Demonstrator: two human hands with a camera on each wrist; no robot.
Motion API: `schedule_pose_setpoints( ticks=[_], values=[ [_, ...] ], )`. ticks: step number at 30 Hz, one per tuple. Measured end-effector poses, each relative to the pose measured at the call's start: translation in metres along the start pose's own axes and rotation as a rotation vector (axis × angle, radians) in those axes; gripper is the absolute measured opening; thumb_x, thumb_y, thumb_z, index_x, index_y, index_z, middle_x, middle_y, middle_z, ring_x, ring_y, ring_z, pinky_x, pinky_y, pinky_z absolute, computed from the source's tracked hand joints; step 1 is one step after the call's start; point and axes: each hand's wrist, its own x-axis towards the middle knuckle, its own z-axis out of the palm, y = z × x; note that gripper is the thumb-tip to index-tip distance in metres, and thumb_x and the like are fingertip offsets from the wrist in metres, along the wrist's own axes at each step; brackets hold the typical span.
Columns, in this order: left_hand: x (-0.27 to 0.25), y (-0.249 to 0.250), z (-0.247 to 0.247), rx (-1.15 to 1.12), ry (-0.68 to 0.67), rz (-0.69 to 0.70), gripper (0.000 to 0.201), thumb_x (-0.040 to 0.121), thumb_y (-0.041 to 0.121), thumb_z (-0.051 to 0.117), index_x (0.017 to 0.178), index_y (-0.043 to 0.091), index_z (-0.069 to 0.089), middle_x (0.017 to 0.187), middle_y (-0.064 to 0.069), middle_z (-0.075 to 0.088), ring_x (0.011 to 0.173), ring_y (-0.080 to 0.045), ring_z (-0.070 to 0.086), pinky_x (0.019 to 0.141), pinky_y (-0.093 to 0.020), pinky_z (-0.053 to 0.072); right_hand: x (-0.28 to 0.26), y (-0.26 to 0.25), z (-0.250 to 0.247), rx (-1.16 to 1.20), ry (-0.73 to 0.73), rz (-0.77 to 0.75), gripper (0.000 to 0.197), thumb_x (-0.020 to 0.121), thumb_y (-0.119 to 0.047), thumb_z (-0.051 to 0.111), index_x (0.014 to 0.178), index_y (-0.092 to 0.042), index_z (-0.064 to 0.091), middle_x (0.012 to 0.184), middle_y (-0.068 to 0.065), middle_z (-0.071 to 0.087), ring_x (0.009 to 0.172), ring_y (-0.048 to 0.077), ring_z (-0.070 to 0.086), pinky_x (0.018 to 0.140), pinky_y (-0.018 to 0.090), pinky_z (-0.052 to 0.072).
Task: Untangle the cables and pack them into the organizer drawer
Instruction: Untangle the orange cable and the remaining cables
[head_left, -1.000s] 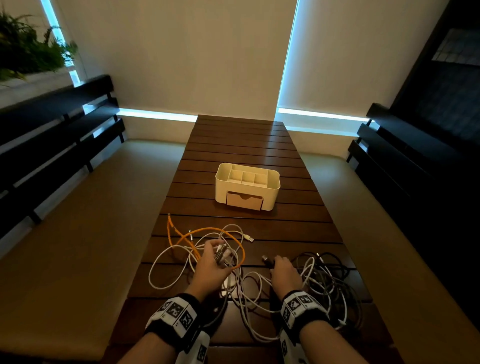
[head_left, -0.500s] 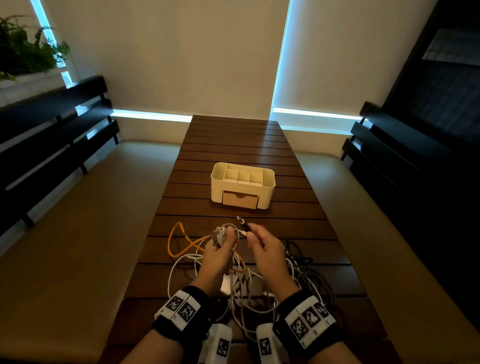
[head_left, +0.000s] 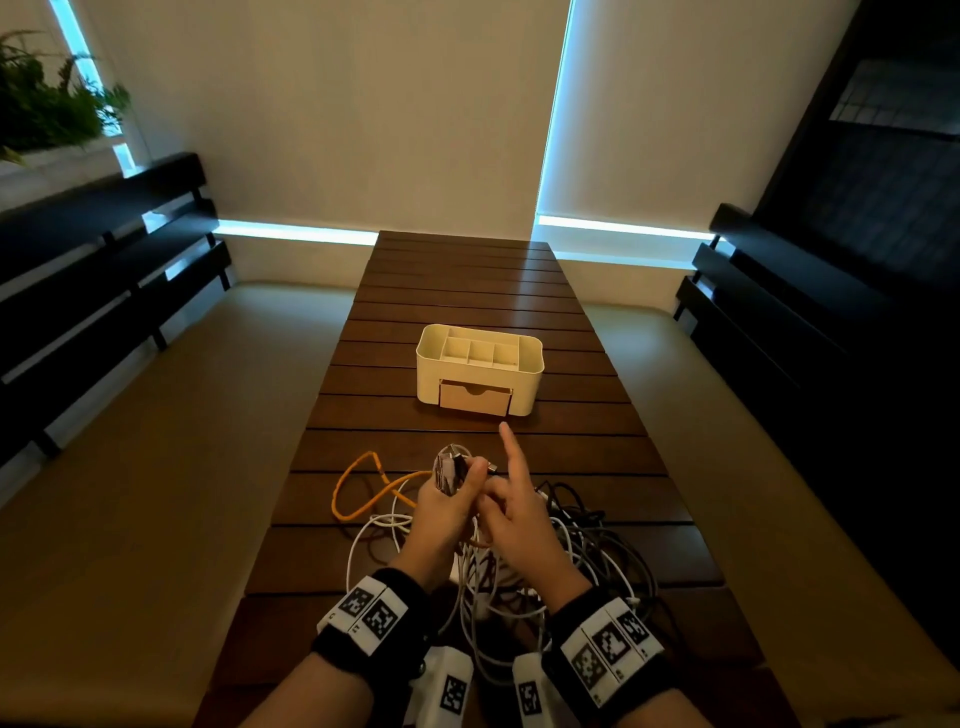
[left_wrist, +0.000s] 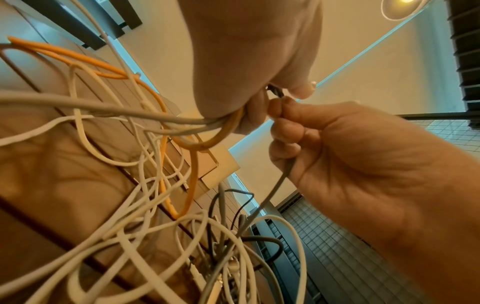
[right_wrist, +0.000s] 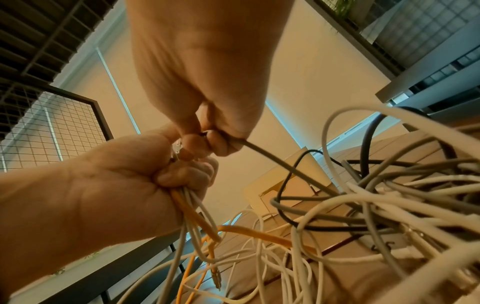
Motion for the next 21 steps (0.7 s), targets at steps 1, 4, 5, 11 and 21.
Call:
schedule_pose_setpoints(
  ticks=[1, 4, 5, 11, 21],
  values=[
    [0.0, 0.0, 0.001, 0.002, 0.015, -0.019, 0.035, 0.086, 0.038, 0.059, 0.095, 0.004, 0.063, 0.075, -0.007, 0.065, 0.062, -0.012, 0.063, 0.053, -0.021, 0.048, 0.0, 0.0, -0.001, -0.011, -0.002, 0.0, 0.074, 0.095, -0.005, 0.048, 0.137, -0.042, 0.001, 0.066, -0.007, 0.063, 0.061, 0.002, 0.058, 0.061, 0.015, 0.048],
    [-0.001, 0.002, 0.002, -0.029, 0.059, -0.104, 0.033, 0.09, 0.039, 0.057, 0.092, 0.006, 0.063, 0.073, -0.005, 0.062, 0.058, -0.013, 0.061, 0.05, -0.023, 0.047, 0.0, -0.003, -0.003, -0.087, -0.017, 0.032, 0.052, 0.091, -0.006, 0.055, 0.125, -0.034, 0.026, 0.07, -0.008, 0.066, 0.064, 0.0, 0.062, 0.061, 0.016, 0.051],
    [0.0, 0.003, 0.002, -0.033, 0.084, -0.133, 0.038, 0.089, 0.042, 0.057, 0.099, 0.005, 0.062, 0.077, -0.007, 0.061, 0.062, -0.016, 0.06, 0.051, -0.026, 0.047, 0.0, -0.005, -0.004, -0.115, -0.015, 0.047, 0.041, 0.09, -0.008, 0.058, 0.117, -0.027, 0.034, 0.072, -0.005, 0.066, 0.063, -0.001, 0.062, 0.059, 0.015, 0.051],
    [0.001, 0.022, 0.003, -0.2, 0.091, -0.116, 0.047, 0.08, 0.055, 0.053, 0.08, 0.008, 0.055, 0.071, -0.01, 0.053, 0.074, -0.023, 0.057, 0.069, -0.037, 0.05, 0.0, 0.013, -0.018, -0.282, -0.217, 0.12, 0.024, 0.092, -0.022, 0.058, 0.069, -0.026, 0.051, 0.063, -0.008, 0.054, 0.052, -0.004, 0.051, 0.054, 0.011, 0.041],
    [0.009, 0.082, -0.04, -0.436, 0.129, 0.085, 0.041, 0.094, 0.04, 0.047, 0.058, 0.021, 0.04, 0.042, 0.007, 0.031, 0.033, -0.005, 0.024, 0.033, -0.018, 0.02, -0.009, 0.063, -0.071, -0.675, -0.208, 0.278, 0.022, 0.093, -0.024, 0.053, 0.072, -0.027, 0.051, 0.067, -0.011, 0.052, 0.074, 0.014, 0.054, 0.076, 0.031, 0.044]
  ],
)
